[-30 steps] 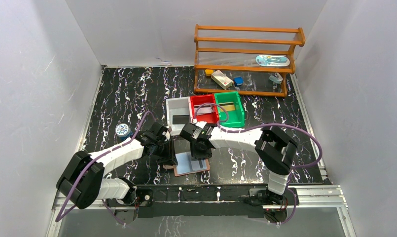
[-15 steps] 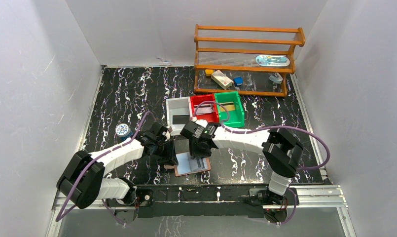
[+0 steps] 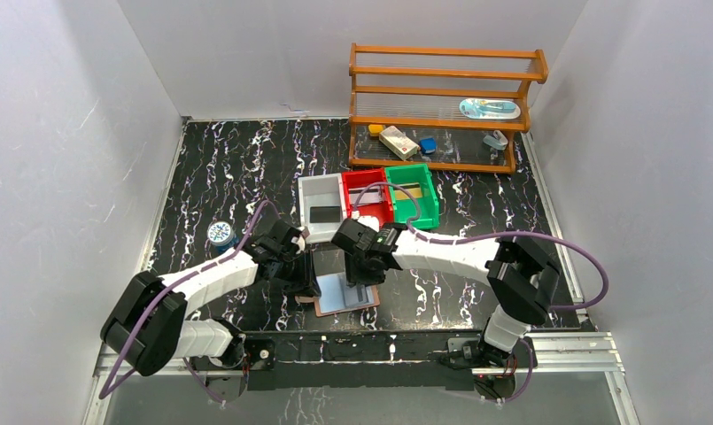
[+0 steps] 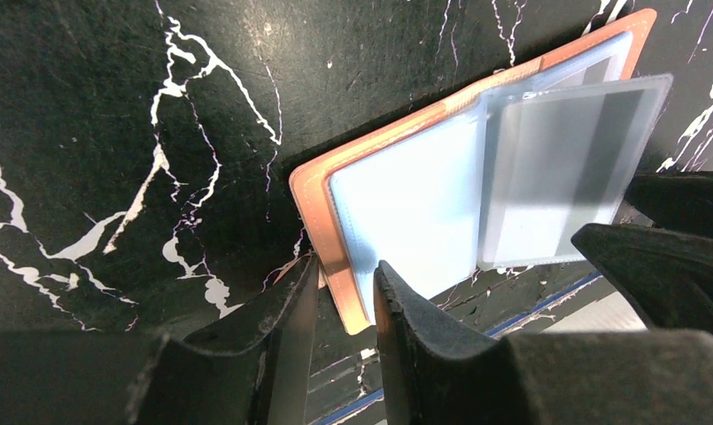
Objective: Take the credit cards out of the card holder
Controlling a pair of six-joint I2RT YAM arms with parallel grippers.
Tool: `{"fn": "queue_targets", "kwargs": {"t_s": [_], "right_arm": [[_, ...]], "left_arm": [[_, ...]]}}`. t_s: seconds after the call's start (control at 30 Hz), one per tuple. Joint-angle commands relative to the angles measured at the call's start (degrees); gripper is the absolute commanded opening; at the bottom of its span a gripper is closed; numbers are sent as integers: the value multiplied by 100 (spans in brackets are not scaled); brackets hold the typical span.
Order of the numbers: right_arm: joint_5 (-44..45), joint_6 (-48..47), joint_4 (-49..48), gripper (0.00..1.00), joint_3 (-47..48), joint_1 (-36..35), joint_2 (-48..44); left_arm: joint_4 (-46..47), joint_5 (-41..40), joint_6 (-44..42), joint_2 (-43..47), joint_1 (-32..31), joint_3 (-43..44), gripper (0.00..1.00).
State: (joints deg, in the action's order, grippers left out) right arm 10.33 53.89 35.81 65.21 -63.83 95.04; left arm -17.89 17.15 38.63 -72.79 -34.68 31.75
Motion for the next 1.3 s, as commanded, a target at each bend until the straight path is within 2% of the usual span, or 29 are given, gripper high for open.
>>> {"fn": "queue_targets", "kwargs": {"t_s": [0.0, 0.17, 0.2, 0.23, 0.37, 0.47, 0.8, 1.27], "right_arm": [[38, 61, -71, 49, -113, -32, -238], [38, 61, -71, 49, -280, 3, -219], [-1158, -383, -2037, 57, -295, 9, -200], [-1402, 280, -2141, 52, -305, 18, -186], [-1607, 385, -2383, 52, -360, 29, -170], [-1383, 463, -2124, 55, -354, 39, -219], [295, 526, -461, 65, -141, 48, -392], [-110, 284, -362, 67, 43, 47, 293]], "left_arm": [[-78, 21, 56, 176, -30, -69, 28], [-179, -80, 75, 301, -31, -17, 28], [-206, -114, 82, 335, -35, -3, 28], [-231, -141, 91, 367, -31, 5, 28], [-241, -185, 136, 437, -30, -11, 28], [-249, -164, 125, 395, -33, -4, 28], [-246, -151, 118, 384, -35, -28, 29], [-235, -86, 66, 282, -36, -28, 29]]}}
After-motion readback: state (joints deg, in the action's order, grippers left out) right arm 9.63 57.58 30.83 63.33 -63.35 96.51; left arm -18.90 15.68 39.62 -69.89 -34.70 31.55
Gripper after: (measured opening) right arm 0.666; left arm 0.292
